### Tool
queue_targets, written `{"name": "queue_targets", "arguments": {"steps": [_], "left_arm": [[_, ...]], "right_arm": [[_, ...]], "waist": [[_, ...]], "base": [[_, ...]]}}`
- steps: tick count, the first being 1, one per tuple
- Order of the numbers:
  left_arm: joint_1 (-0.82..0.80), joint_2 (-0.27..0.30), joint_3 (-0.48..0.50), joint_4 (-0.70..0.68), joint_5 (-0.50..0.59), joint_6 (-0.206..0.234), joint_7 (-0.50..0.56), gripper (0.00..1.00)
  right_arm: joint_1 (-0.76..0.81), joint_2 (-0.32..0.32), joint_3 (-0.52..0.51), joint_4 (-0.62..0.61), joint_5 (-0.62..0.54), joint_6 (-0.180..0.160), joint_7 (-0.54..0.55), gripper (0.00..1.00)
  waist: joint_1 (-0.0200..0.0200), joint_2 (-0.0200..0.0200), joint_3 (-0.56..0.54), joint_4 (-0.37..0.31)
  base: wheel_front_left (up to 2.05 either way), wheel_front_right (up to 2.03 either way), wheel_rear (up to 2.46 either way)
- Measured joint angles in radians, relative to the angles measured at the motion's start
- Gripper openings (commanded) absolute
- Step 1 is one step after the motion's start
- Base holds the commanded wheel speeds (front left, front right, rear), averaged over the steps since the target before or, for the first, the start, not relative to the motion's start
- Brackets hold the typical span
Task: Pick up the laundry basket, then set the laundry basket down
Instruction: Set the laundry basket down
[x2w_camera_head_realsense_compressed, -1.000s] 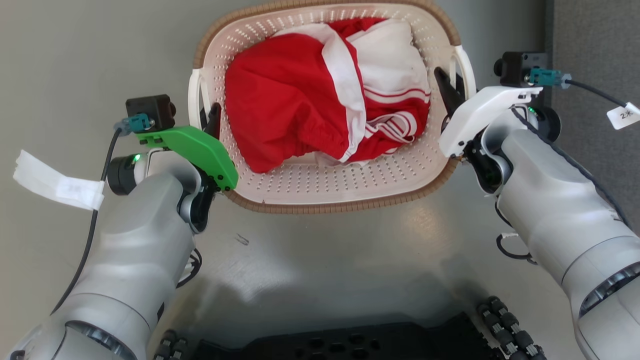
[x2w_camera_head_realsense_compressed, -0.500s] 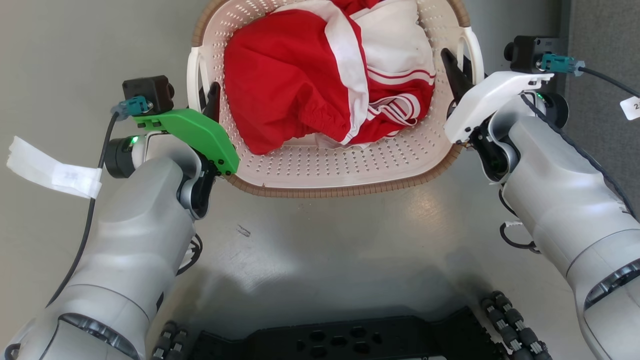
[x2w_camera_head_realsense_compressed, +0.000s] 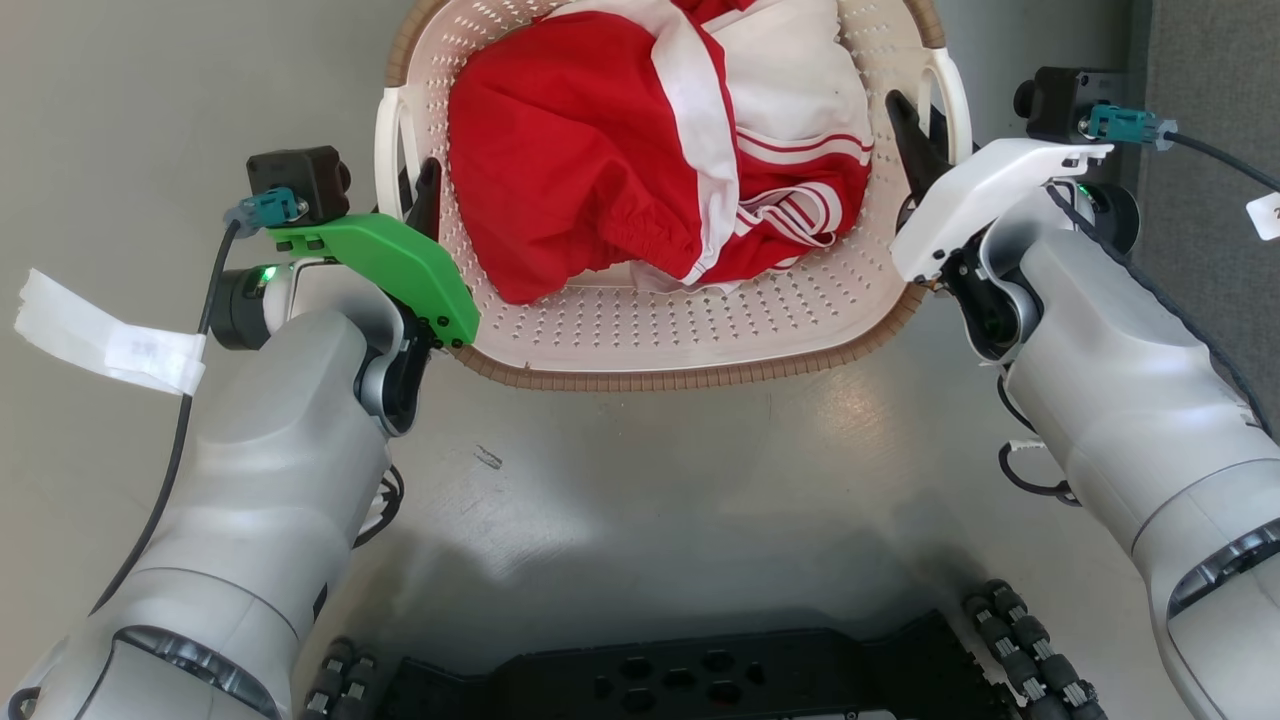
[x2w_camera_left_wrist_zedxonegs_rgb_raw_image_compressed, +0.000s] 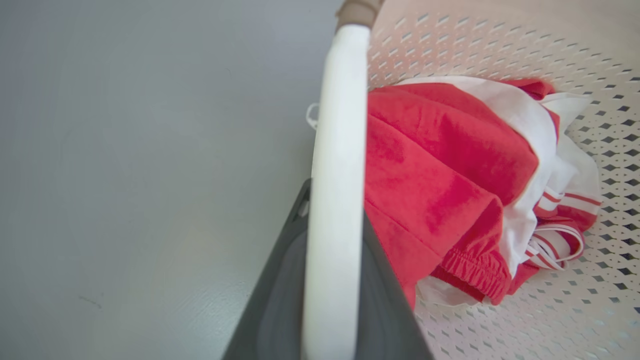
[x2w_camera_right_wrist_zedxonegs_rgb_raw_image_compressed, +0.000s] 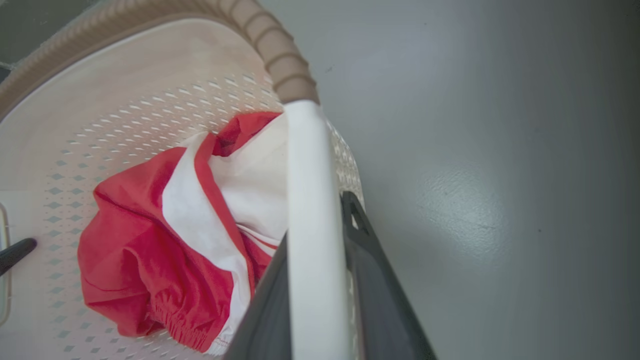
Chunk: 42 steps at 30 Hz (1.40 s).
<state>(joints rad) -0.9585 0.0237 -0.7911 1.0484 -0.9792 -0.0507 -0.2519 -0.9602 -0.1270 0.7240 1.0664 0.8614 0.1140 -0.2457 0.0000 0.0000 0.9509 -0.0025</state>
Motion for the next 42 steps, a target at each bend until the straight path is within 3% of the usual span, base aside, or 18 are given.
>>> {"name": "queue_targets", "arguments": {"steps": [13,15,16,17,18,19,20,42], "left_arm": [[0.001,0.000,0.014,-0.005,0.016,0.000,0.000,0.00],[0.002,0.000,0.014,-0.005,0.016,0.000,0.000,0.00],[0.003,0.000,0.014,-0.005,0.017,0.000,0.000,0.00],[0.003,0.000,0.013,-0.004,0.024,0.000,0.000,0.35],[0.003,0.000,0.013,-0.004,0.026,0.000,0.000,0.85],[0.004,0.000,0.013,-0.004,0.026,0.000,0.000,1.00],[0.005,0.000,0.013,-0.004,0.026,0.000,0.000,1.00],[0.021,-0.001,0.038,0.012,0.024,-0.002,0.000,1.00]], "right_arm": [[0.004,0.003,-0.016,-0.003,-0.018,0.000,0.000,0.00],[0.006,0.003,-0.020,-0.004,-0.018,0.000,0.000,0.05],[0.006,0.004,-0.022,-0.004,-0.018,0.000,0.000,0.14],[0.006,0.004,-0.024,-0.004,-0.018,0.000,0.000,0.27],[0.007,0.005,-0.026,-0.004,-0.018,0.000,0.000,0.40],[0.007,0.007,-0.030,-0.004,-0.018,0.002,0.000,0.76],[0.007,0.008,-0.032,-0.005,-0.018,0.004,0.000,1.00],[0.031,0.027,-0.044,0.017,-0.017,0.009,-0.006,1.00]], "waist": [[0.0000,0.0000,-0.001,-0.001],[0.0000,0.0000,-0.002,-0.001],[0.0000,0.0000,-0.002,-0.001],[0.0000,0.0000,-0.002,-0.001],[0.0000,0.0000,-0.002,-0.001],[0.0000,0.0000,-0.003,-0.001],[0.0000,0.0000,-0.003,-0.001],[0.0000,0.0000,-0.038,0.000]], "base": [[0.00,0.00,0.00],[0.00,0.00,0.00],[0.00,0.00,0.00],[0.00,0.00,0.00],[0.00,0.00,0.00],[0.00,0.00,0.00],[0.00,0.00,0.00],[0.00,0.00,0.00]]}}
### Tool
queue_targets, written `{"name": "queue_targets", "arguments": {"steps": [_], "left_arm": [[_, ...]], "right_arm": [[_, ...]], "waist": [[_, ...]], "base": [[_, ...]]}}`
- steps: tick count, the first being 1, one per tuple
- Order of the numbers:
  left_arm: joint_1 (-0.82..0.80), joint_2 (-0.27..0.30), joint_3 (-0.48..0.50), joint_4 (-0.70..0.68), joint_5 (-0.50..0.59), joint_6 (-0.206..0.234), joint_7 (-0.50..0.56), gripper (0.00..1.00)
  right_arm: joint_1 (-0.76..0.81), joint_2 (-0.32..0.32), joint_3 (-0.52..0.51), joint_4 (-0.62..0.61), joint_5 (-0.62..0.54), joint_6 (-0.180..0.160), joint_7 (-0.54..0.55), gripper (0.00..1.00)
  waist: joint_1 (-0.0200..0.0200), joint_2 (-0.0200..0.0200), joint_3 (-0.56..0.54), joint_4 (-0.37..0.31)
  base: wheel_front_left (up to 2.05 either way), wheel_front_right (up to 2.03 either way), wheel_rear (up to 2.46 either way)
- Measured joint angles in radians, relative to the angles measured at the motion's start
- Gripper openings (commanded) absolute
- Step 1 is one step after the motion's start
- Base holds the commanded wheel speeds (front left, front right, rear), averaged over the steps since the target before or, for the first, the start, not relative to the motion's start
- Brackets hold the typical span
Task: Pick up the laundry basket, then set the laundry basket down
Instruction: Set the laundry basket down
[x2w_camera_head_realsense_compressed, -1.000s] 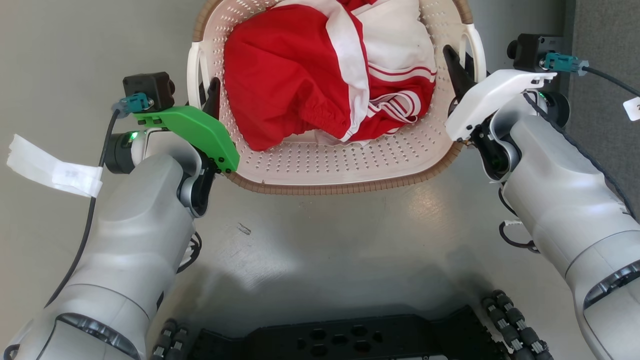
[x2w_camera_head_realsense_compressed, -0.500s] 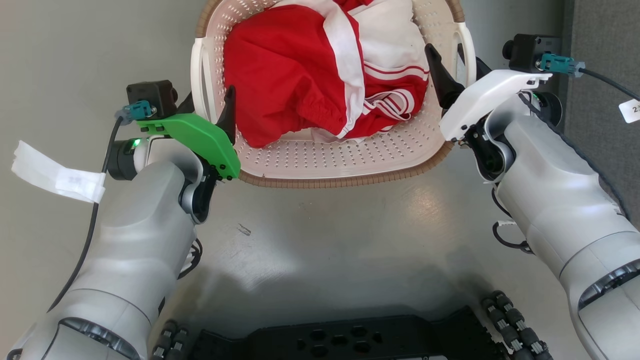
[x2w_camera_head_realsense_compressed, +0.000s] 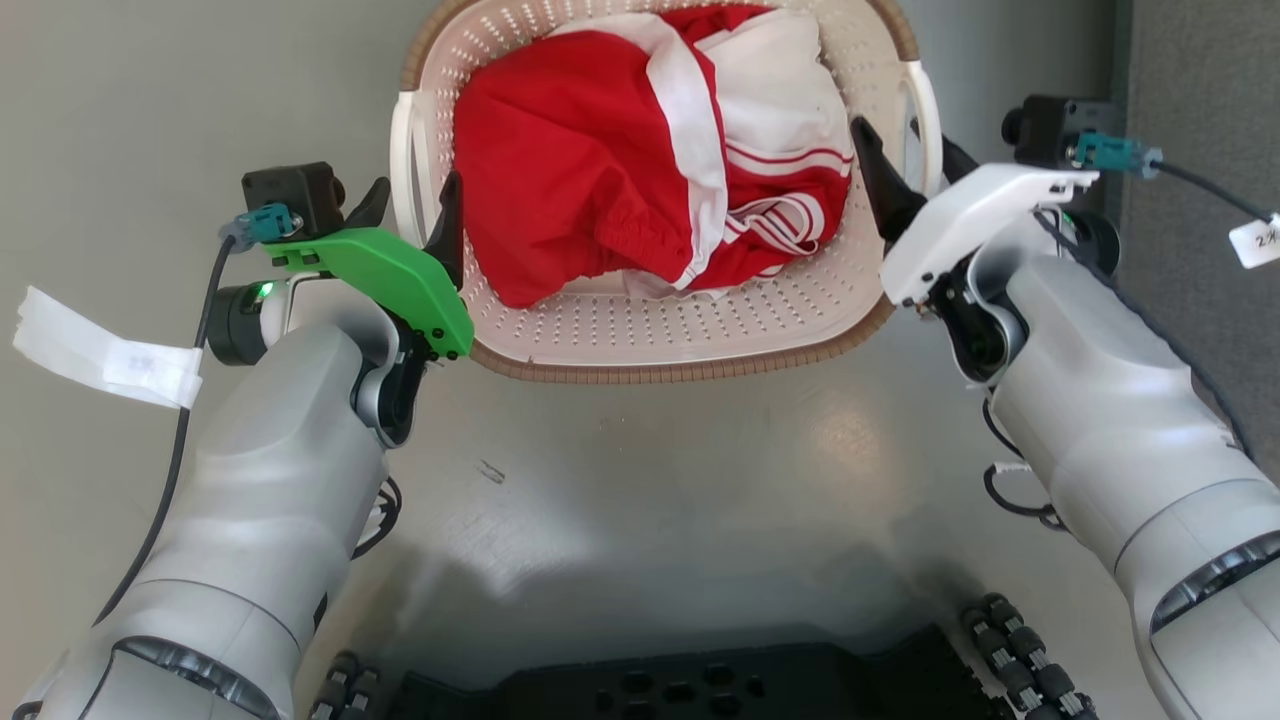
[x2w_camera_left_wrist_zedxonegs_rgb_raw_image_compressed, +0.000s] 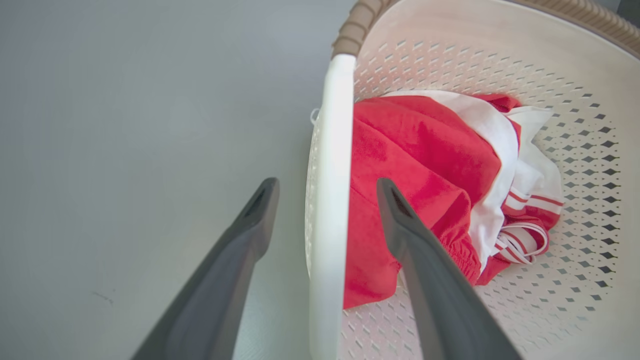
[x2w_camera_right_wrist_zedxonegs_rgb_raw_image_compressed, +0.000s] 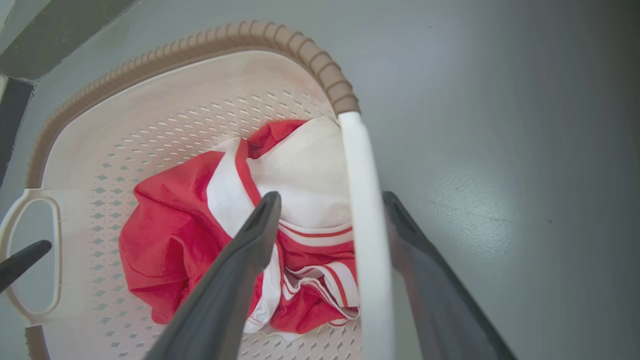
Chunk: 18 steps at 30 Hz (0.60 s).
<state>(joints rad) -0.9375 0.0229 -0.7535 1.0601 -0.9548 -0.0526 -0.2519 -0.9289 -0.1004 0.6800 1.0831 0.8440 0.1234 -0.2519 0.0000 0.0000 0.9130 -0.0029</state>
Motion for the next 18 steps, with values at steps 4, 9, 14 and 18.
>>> {"name": "queue_targets", "arguments": {"steps": [4,9,14,18], "left_arm": [[0.001,0.000,0.001,0.012,0.012,0.000,0.000,1.00],[0.030,0.000,0.010,0.032,0.018,-0.001,0.000,1.00],[0.049,0.000,0.020,0.035,0.026,-0.009,0.000,1.00],[0.069,0.000,0.040,0.042,0.027,-0.010,0.000,1.00]], "right_arm": [[0.015,0.000,-0.002,0.011,0.000,0.000,0.000,1.00],[0.021,0.004,-0.014,0.017,0.000,0.000,0.000,1.00],[0.046,0.004,-0.020,0.023,0.000,0.000,0.000,1.00],[0.063,0.005,-0.018,0.024,-0.001,0.000,0.000,1.00]], "waist": [[0.0000,0.0000,-0.023,0.000],[0.0000,0.0000,-0.059,-0.002],[0.0000,0.0000,-0.105,-0.007],[0.0000,0.0000,-0.146,-0.011]], "base": [[0.00,0.00,0.00],[0.00,0.00,0.00],[0.00,0.00,0.00],[0.00,0.00,0.00]]}}
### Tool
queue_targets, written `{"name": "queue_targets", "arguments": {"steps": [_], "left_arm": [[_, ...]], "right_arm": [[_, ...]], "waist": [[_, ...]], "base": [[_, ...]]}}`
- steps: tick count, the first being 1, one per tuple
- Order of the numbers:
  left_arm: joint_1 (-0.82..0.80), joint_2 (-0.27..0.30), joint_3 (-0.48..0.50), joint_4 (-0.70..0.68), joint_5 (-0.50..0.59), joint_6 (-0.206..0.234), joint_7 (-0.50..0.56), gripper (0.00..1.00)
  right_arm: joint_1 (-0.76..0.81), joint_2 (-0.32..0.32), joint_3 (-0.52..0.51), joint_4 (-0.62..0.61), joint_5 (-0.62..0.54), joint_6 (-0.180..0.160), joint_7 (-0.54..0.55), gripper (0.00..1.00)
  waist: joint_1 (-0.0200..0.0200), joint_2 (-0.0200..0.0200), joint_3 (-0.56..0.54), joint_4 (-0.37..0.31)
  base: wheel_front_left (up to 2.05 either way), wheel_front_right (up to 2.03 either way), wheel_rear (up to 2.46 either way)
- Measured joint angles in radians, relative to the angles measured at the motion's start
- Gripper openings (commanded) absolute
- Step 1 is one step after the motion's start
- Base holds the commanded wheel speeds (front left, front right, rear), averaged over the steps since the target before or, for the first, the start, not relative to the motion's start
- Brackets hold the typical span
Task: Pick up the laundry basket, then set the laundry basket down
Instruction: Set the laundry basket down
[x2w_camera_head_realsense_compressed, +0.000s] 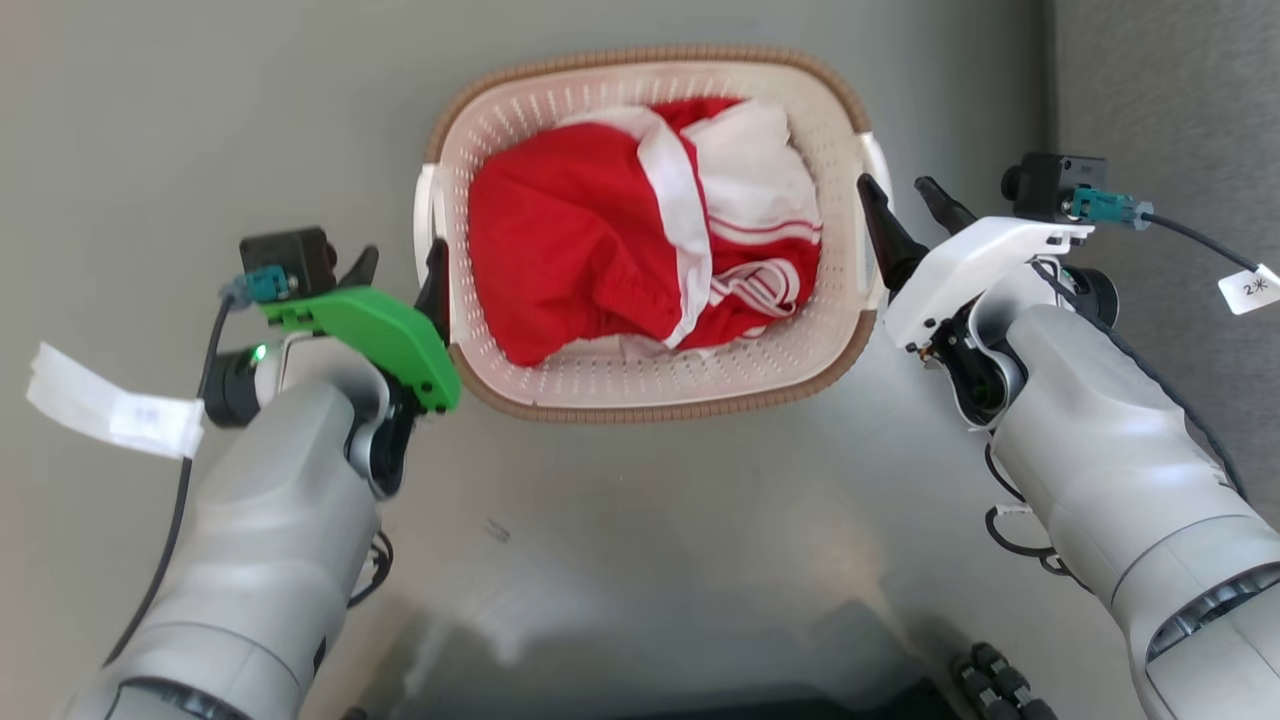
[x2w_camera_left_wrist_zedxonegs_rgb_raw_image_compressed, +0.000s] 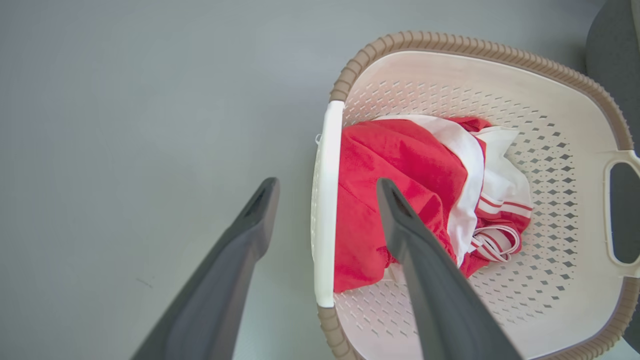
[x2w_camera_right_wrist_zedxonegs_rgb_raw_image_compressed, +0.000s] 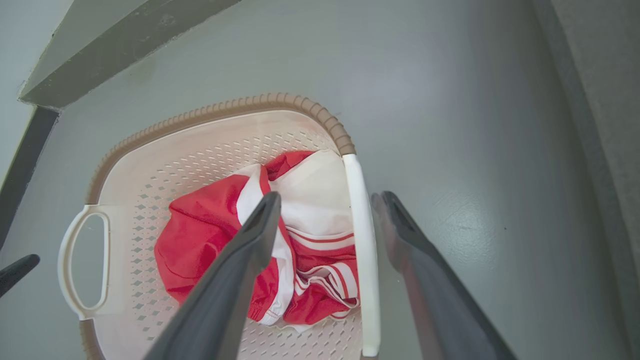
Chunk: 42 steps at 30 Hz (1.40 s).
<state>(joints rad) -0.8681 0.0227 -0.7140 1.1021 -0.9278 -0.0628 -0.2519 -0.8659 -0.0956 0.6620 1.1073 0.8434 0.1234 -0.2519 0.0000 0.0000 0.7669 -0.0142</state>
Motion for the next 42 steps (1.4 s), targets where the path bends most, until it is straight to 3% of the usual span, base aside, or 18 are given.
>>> {"name": "queue_targets", "arguments": {"steps": [17,30,42], "left_arm": [[0.110,0.018,0.069,-0.039,0.031,-0.020,0.000,1.00],[0.209,0.034,0.142,-0.124,0.089,-0.022,0.000,1.00],[0.329,0.069,0.273,-0.309,0.176,-0.022,0.000,1.00]], "right_arm": [[0.102,0.000,0.006,-0.062,-0.036,0.000,0.000,1.00],[0.205,-0.026,-0.005,-0.179,-0.081,0.000,0.000,1.00],[0.315,-0.039,-0.083,-0.344,-0.143,0.000,0.000,1.00]], "waist": [[0.0000,0.0000,-0.205,-0.017],[-0.0001,0.0000,-0.360,-0.019],[0.0000,0.0000,-0.505,-0.014]], "base": [[0.00,0.00,0.00],[0.00,0.00,0.00],[0.00,0.00,0.00]]}}
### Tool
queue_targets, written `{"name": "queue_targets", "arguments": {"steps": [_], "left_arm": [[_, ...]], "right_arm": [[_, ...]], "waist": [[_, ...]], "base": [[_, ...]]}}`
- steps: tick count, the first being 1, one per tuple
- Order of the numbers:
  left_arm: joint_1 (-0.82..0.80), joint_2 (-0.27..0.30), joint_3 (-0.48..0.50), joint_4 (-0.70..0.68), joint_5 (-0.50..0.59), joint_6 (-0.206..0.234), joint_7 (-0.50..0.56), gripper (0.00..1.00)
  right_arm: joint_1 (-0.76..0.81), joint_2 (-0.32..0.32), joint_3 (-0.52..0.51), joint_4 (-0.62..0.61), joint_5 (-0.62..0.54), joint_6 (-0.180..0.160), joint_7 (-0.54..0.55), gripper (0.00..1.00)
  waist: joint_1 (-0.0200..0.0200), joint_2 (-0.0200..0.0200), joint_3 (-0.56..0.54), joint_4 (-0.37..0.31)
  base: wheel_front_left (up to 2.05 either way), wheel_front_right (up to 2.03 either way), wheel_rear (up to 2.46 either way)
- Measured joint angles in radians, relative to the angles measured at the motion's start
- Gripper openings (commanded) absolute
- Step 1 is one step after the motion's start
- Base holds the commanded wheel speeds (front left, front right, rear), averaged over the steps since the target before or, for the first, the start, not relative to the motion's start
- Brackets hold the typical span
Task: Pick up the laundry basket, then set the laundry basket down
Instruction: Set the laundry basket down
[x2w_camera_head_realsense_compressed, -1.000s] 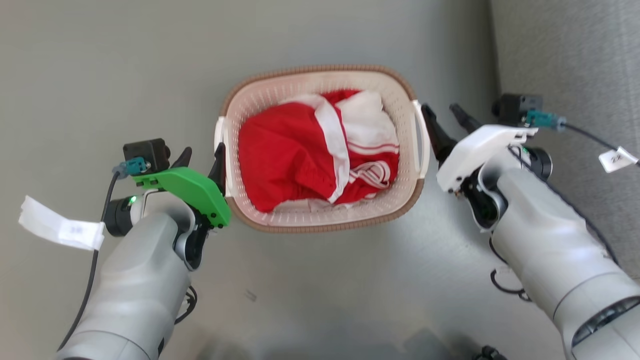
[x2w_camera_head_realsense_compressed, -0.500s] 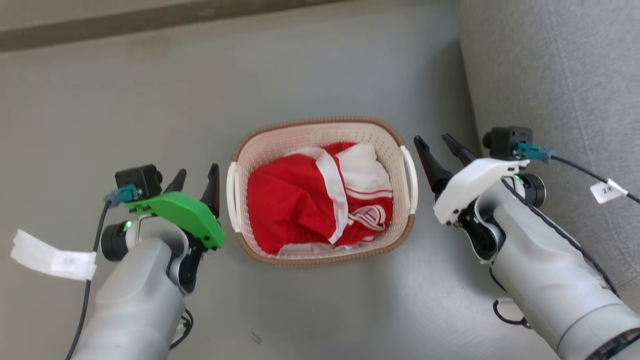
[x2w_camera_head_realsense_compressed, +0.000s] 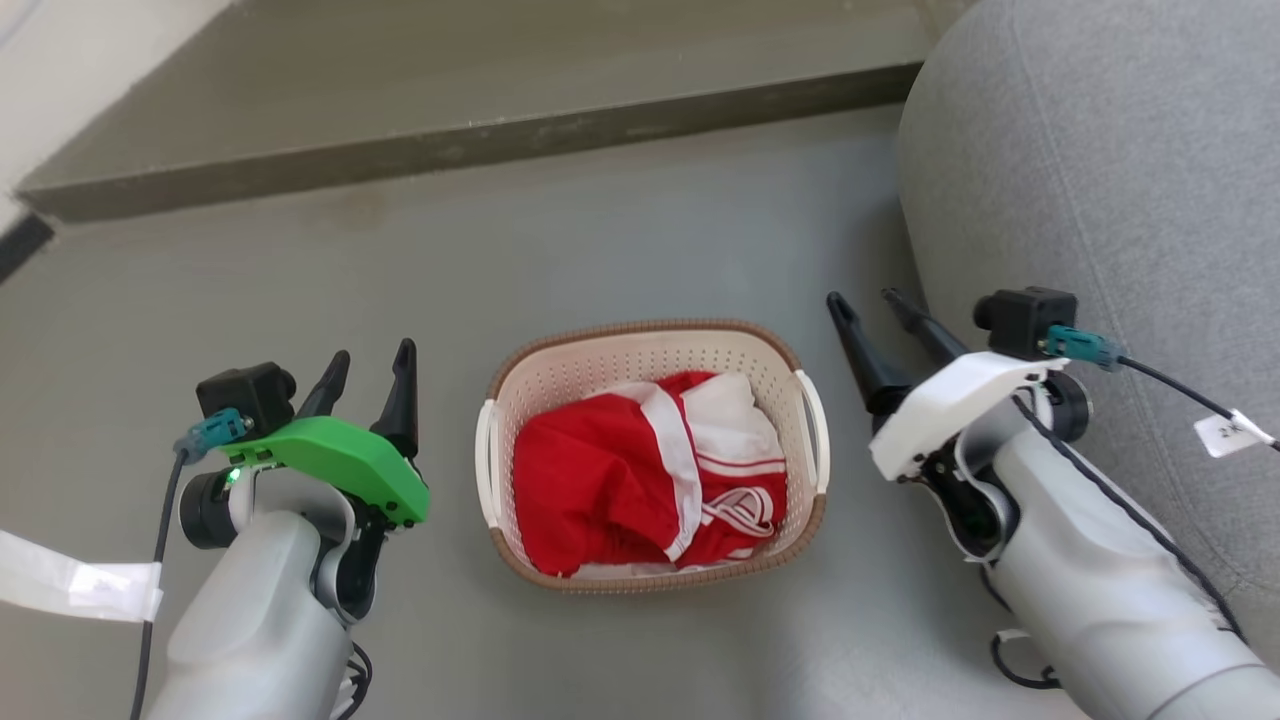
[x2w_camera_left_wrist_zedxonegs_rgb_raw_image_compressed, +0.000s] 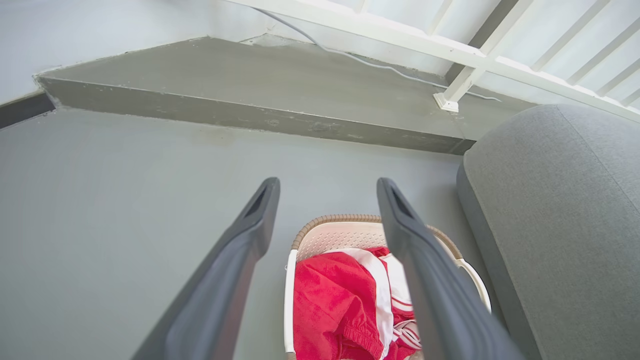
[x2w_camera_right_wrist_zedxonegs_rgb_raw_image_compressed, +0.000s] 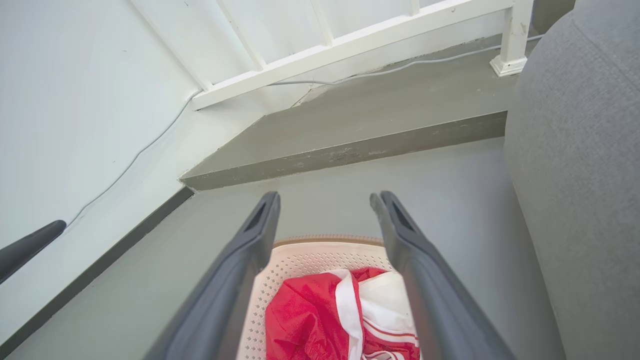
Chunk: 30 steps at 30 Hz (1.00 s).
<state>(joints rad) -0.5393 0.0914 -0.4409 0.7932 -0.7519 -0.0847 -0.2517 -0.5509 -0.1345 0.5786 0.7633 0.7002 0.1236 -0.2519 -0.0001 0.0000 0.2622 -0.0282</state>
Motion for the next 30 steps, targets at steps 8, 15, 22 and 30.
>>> {"name": "queue_targets", "arguments": {"steps": [8,15,22,30], "left_arm": [[0.062,0.002,0.055,-0.112,0.091,0.003,0.000,1.00],[0.143,0.001,0.118,-0.198,0.123,0.015,0.000,1.00],[0.176,-0.009,0.155,-0.313,0.193,0.016,0.000,1.00],[0.245,-0.014,0.191,-0.384,0.247,0.016,0.000,1.00]], "right_arm": [[0.052,-0.047,-0.084,-0.089,-0.058,0.000,0.000,1.00],[0.112,-0.044,-0.143,-0.172,-0.099,-0.012,0.000,1.00],[0.163,-0.045,-0.189,-0.236,-0.145,-0.029,0.000,1.00],[0.223,-0.044,-0.254,-0.311,-0.174,-0.047,0.000,1.00]], "waist": [[0.0000,0.0000,-0.066,0.004],[0.0000,0.0000,-0.104,0.003],[0.0000,0.0000,-0.119,0.005],[0.0000,0.0000,-0.131,0.013]], "base": [[0.00,0.00,0.00],[0.00,0.00,0.00],[0.00,0.00,0.00],[0.00,0.00,0.00]]}}
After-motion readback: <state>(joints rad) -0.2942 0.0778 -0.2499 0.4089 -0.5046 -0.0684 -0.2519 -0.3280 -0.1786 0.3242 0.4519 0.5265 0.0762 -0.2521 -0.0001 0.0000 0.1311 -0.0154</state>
